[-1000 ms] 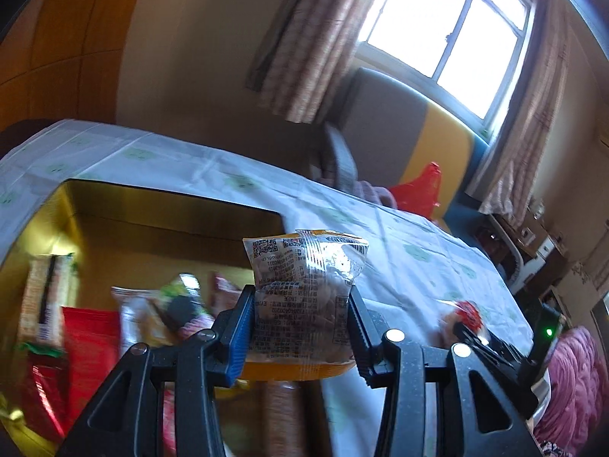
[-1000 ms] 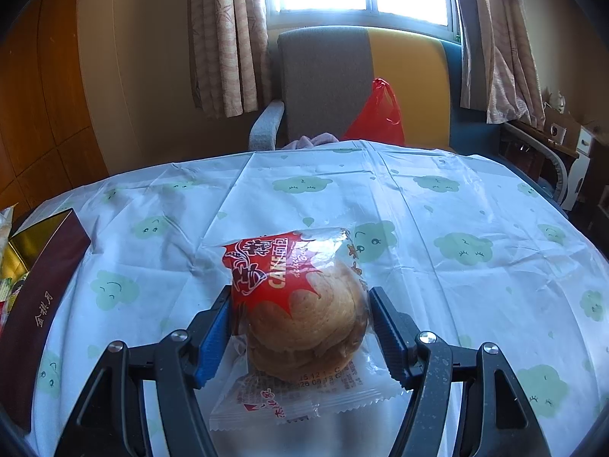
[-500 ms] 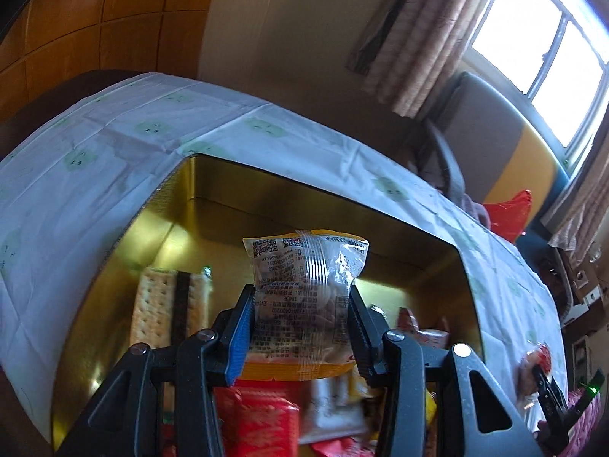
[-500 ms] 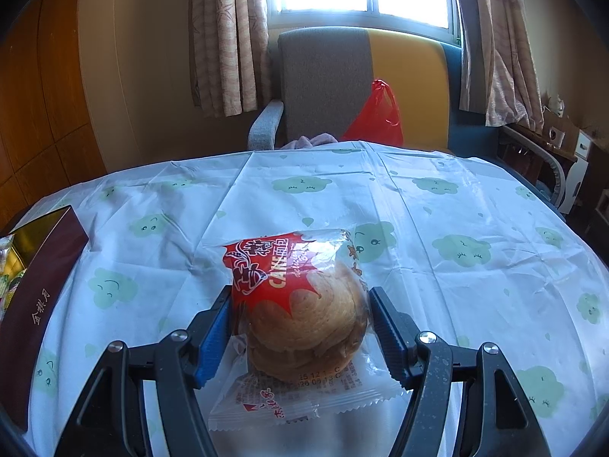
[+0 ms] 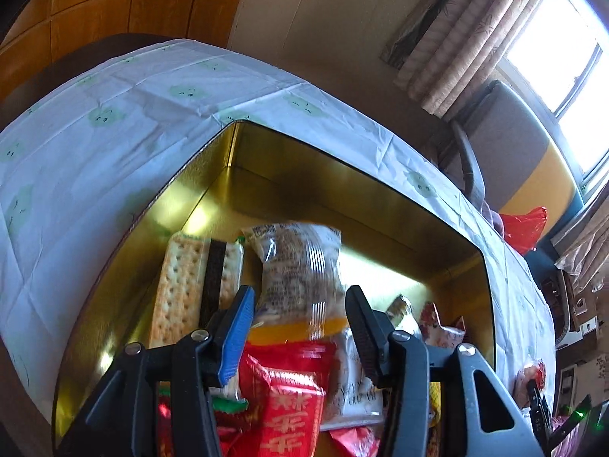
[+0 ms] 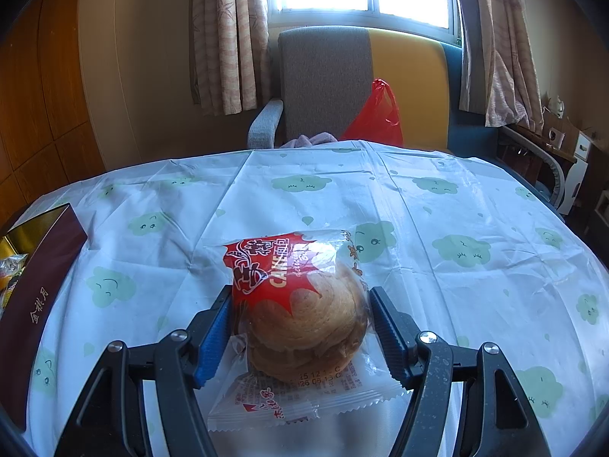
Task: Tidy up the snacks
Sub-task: 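Carry the nut snack packet into the tin and open the left tool, then carry the CAKE bun packet into the tin and open the right tool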
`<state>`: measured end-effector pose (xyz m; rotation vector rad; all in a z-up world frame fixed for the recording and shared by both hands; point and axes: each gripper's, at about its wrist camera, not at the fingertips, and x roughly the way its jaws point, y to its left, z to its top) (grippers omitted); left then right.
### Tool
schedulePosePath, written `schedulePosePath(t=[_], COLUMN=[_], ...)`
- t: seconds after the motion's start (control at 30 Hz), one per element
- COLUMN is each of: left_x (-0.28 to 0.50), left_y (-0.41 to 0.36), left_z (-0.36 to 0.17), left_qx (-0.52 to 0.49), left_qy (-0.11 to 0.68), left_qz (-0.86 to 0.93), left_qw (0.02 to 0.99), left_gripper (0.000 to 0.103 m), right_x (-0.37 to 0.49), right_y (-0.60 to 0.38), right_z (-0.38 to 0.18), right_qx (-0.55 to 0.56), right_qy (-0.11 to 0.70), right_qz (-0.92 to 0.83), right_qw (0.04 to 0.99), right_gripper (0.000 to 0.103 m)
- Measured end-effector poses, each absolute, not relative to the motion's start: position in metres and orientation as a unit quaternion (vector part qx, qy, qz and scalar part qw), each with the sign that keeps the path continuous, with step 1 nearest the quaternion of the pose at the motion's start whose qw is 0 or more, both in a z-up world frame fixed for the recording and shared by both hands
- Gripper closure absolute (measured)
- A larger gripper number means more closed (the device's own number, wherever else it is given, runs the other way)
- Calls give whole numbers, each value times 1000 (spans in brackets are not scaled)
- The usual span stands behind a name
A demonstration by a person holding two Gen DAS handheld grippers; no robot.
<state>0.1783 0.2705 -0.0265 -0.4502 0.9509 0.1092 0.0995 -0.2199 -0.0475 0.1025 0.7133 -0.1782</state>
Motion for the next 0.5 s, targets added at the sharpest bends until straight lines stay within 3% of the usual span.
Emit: schedulePosePath(t=[0.5], left_x=[110], left_y=[212], left_z=[-3], left_qx=[-151], left_qy=[389], left_qz=[-30], left_qw=[908], left_gripper=[49], right_x=[86], right_y=[-206], right_z=[-35], right_qx=[38], right_qy=[322], right_qz=[-50], right_qw=[945], right_gripper=[35])
